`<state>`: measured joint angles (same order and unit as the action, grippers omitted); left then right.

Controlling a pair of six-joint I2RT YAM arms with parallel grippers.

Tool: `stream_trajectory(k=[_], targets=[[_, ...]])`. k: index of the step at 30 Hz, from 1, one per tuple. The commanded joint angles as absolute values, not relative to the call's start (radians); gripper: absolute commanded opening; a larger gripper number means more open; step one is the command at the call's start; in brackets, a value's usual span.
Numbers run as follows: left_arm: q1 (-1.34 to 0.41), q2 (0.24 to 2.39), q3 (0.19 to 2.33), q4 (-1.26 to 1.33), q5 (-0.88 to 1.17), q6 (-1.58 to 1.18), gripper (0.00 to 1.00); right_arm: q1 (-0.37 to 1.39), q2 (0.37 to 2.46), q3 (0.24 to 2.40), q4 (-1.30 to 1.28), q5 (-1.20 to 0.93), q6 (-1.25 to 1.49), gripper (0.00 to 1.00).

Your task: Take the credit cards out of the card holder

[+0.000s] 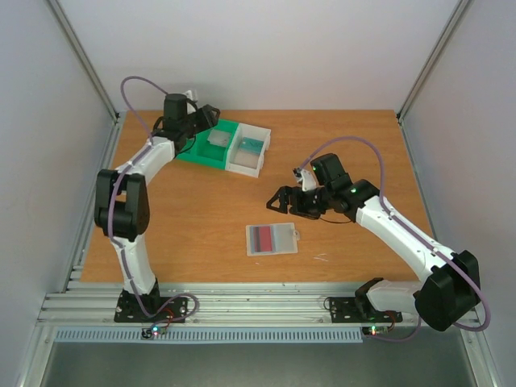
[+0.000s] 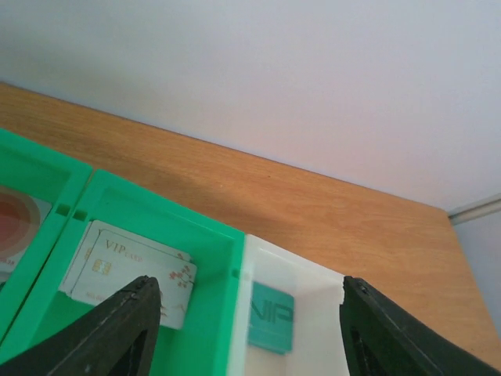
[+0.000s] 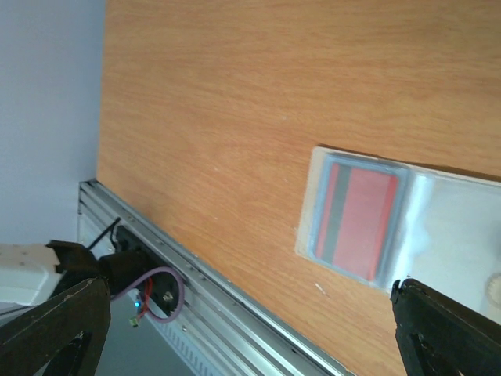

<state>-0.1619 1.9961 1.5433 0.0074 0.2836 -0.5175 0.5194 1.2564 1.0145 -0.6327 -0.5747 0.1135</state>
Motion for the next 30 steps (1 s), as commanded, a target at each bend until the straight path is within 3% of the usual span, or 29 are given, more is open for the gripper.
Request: stream_trajectory(k=[1,4,7,8,15,25,30], targets=[[-0.156,1.865,1.495,-0.122,0.302,-0.52,0.66,0.512,1.233,1.037,-0.719,-0.521,0.058,0.99],[-0.156,1.789,1.446,-0.213,0.332,-0.525,0.77,0.513,1.224,1.031,-0.738,-0.525,0.042,0.98],[-0.156,1.714,1.381,-0.283,0.367,-0.535,0.98,0.513,1.217,1.027,-0.754,-0.533,0.02,0.96],[-0.158,1.691,1.37,-0.31,0.376,-0.539,0.99,0.514,1.216,1.026,-0.759,-0.535,0.017,0.96],[-0.194,1.532,1.209,-0.437,0.423,-0.517,0.99,0.514,1.226,0.985,-0.749,-0.547,0.016,0.81],[-0.363,1.382,0.988,-0.447,0.485,-0.534,0.86,0.513,1.278,0.881,-0.63,-0.525,0.064,0.46],[-0.436,1.38,0.889,-0.321,0.511,-0.6,0.81,0.514,1.338,0.838,-0.556,-0.544,0.1,0.39]])
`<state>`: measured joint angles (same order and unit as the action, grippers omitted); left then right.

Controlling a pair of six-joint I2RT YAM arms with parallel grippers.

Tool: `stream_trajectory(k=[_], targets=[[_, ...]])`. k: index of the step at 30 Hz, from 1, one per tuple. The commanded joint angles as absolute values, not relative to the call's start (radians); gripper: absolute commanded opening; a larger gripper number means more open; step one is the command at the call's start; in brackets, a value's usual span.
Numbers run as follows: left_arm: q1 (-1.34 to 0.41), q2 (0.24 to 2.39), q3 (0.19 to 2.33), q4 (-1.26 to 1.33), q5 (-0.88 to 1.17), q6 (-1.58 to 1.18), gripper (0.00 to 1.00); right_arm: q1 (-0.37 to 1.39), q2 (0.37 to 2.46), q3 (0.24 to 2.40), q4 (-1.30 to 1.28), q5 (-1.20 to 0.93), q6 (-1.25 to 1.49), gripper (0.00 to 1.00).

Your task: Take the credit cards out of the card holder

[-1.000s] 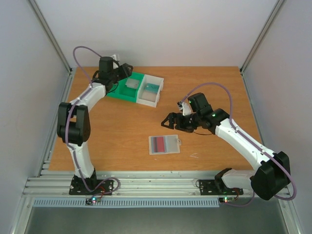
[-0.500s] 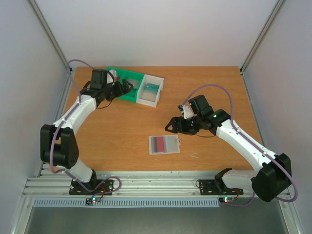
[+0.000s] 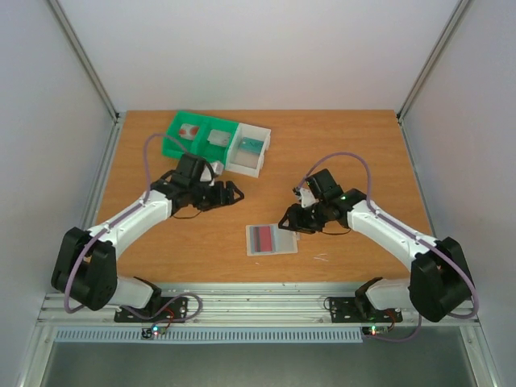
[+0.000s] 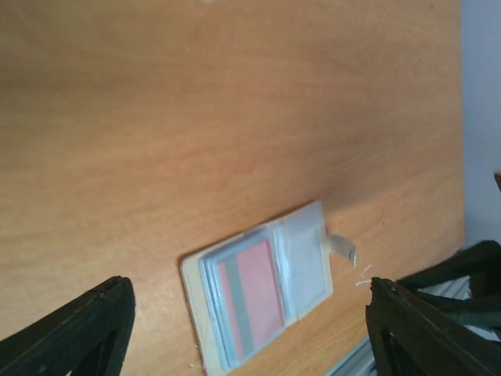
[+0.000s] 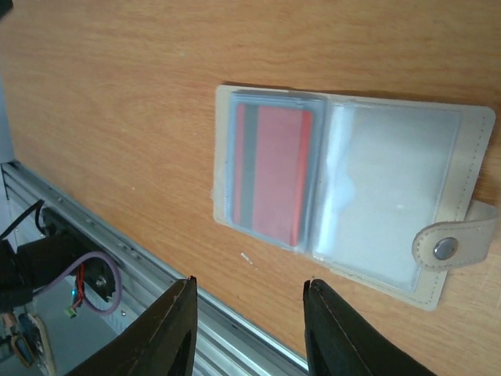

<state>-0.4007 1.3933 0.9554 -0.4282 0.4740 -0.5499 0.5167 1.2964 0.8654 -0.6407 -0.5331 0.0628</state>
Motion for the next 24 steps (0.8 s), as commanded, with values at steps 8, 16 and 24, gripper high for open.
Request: stream_trajectory(k=[8,16,24], targets=[[-0.482,1.39,0.79,-0.201,0.558,-0.679,0.8,0.515,1.414,0.803,-0.479,-0.568,0.132,0.35],[-0.491,1.405,0.64,0.121,0.661,-0.856,0.81,0.56,1.494,0.792,-0.425,-0.575,0.159,0.33],[-0.491,1.368,0.554,0.084,0.554,-0.876,0.98,0.587,1.569,0.811,-0.39,-0.553,0.171,0.34]])
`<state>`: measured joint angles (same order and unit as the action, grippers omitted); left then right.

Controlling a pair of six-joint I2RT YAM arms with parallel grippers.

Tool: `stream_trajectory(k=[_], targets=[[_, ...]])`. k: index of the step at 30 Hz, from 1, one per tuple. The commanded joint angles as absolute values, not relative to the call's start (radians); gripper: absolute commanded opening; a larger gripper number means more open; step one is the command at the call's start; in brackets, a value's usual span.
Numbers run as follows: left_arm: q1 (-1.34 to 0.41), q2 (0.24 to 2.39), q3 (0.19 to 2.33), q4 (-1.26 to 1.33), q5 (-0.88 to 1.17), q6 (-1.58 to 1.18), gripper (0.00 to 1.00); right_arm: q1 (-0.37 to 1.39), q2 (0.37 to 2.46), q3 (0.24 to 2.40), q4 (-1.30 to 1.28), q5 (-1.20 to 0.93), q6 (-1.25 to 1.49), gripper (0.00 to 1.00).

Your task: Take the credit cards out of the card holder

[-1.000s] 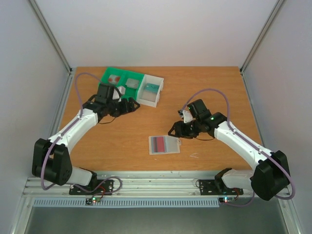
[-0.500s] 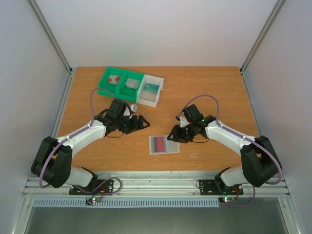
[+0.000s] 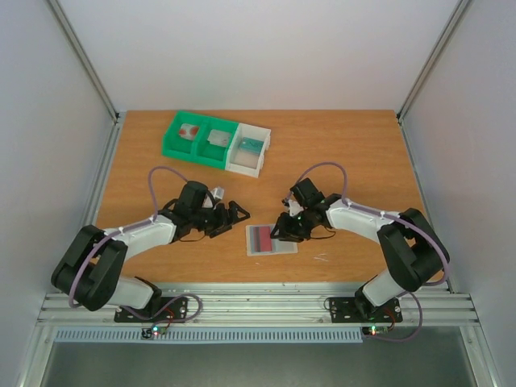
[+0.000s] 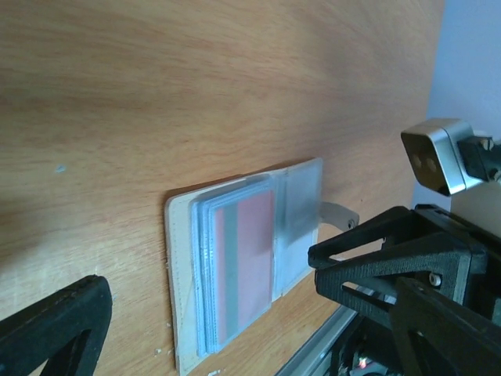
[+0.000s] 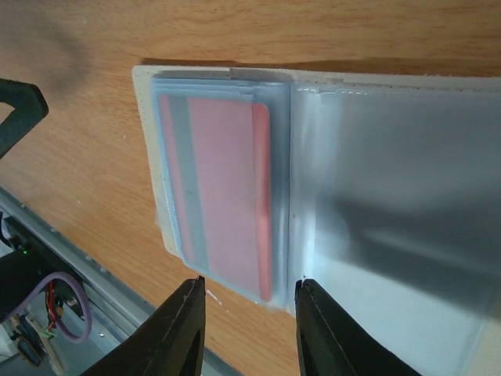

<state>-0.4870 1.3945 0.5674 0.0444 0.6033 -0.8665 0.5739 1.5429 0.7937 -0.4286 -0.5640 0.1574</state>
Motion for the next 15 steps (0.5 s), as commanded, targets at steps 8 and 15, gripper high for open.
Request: stream_trajectory(k=[8,15], targets=[[-0.491,1.292,0.531,0.01,0.521,-0.842,0.97,0.624,1.645,0.842,-0.384,-0.537,0.179,0.31],[-0.491,1.269,0.473,0.138,0.596,-0.898,0.87,0.669,1.68,0.86,-0.382,-0.485,0.198,0.29]])
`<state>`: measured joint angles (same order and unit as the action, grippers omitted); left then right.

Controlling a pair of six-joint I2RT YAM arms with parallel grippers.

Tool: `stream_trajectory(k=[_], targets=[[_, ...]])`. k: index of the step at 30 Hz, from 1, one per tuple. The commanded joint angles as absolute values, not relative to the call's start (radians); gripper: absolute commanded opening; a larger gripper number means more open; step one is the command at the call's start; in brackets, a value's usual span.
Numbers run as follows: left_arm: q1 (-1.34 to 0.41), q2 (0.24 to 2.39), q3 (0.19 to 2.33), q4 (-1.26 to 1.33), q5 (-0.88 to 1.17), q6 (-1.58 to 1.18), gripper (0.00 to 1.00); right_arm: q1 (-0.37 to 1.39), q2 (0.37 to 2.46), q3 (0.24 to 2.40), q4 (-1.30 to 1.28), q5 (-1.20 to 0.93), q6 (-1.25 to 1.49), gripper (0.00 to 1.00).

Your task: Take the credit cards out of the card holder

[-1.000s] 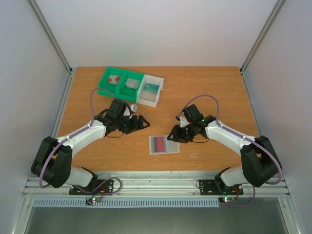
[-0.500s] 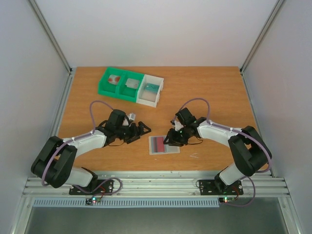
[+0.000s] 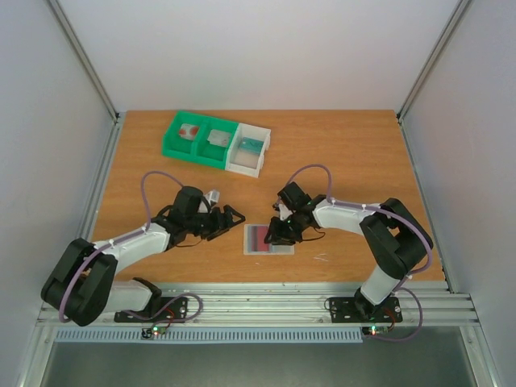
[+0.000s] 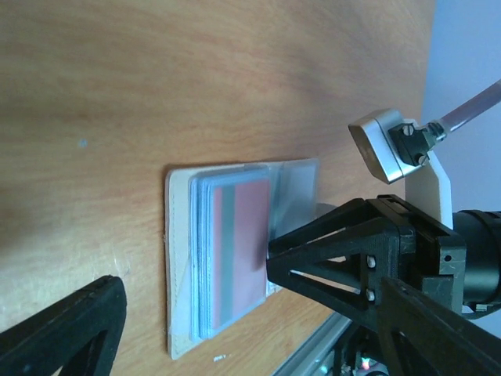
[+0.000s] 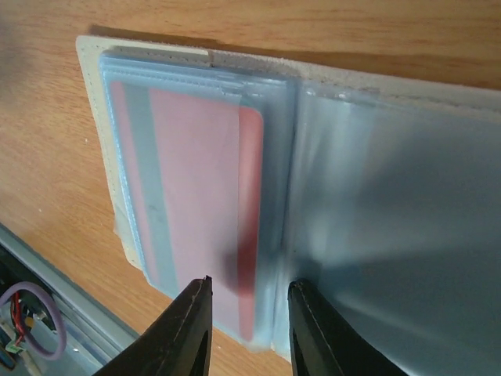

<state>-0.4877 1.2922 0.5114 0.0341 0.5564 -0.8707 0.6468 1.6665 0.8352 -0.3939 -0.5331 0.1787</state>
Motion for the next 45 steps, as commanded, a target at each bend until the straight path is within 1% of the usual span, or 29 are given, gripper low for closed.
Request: stream_trajectory(k=[1,4,13,21,27,32,45], targets=[[-0.491,1.272,0.468,0.156,0.607,-0.904,0.86,0.673,1.677,0.857,-0.381,-0.474,0.2,0.29],[-0.491,1.287,0.458,0.215,0.636,-0.933,0.82,0.684,1.677,0.853,-0.378,-0.455,0.209,0.27],[-0.491,1.337,0.436,0.32,0.662,-0.984,0.74,0.696,1.66,0.869,-0.399,-0.409,0.213,0.22],[-0.491,1.375,0.42,0.386,0.667,-1.017,0.72,0.705,1.641,0.871,-0.373,-0.433,0.24,0.2],[-0.491,1.342,0.418,0.315,0.607,-0.992,0.69,0.708,1.645,0.875,-0.365,-0.395,0.235,0.18],[-0.491,1.333,0.431,0.292,0.609,-0.977,0.68,0.708,1.673,0.881,-0.357,-0.394,0.229,0.17],[-0.5,1.48,0.429,0.563,0.701,-1.112,0.68,0.709,1.696,0.828,-0.345,-0.331,0.205,0.12]])
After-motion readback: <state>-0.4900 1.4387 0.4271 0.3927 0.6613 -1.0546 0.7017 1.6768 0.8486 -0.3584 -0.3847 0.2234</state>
